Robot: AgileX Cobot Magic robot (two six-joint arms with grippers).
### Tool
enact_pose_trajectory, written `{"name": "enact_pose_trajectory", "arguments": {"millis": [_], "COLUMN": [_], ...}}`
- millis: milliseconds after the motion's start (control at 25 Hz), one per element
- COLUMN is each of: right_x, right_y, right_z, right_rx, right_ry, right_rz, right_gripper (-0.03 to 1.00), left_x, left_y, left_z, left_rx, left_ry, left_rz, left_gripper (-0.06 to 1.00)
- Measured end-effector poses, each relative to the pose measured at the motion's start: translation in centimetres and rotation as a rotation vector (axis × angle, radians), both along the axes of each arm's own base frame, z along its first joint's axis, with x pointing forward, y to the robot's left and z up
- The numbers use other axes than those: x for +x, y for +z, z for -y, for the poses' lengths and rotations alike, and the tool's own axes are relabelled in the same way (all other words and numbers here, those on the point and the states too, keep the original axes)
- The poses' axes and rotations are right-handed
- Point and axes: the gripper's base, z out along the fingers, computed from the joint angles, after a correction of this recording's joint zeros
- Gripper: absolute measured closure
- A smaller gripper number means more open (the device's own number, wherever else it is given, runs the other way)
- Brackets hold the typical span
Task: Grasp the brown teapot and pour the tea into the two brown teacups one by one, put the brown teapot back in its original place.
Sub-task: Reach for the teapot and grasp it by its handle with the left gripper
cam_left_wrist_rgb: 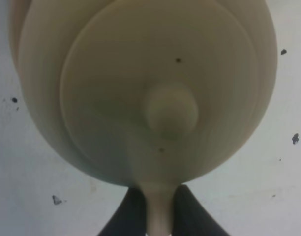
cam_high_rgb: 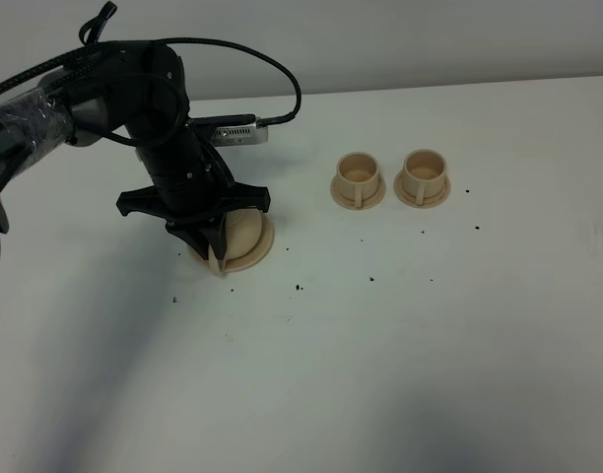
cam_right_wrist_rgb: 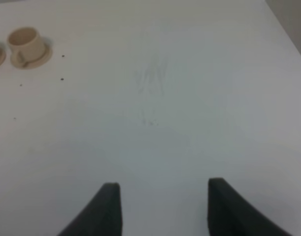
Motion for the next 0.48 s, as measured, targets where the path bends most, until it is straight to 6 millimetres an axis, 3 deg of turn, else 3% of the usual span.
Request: {"name": "enact_pose_trajectory", "arguments": {"millis": [480], "right_x": [0.00], "right_y": [0.00], "right_z": [0.00], "right_rx": [0.001], "right_ry": [0.000], "right_rz": [0.000], "right_gripper": [0.54], "left_x": [-0.17], "left_y": [0.41], "left_z": [-0.42], "left_rx": [0.027], "left_ry": [-0.118], "left_rz": [0.003], "left_gripper": [0.78]}}
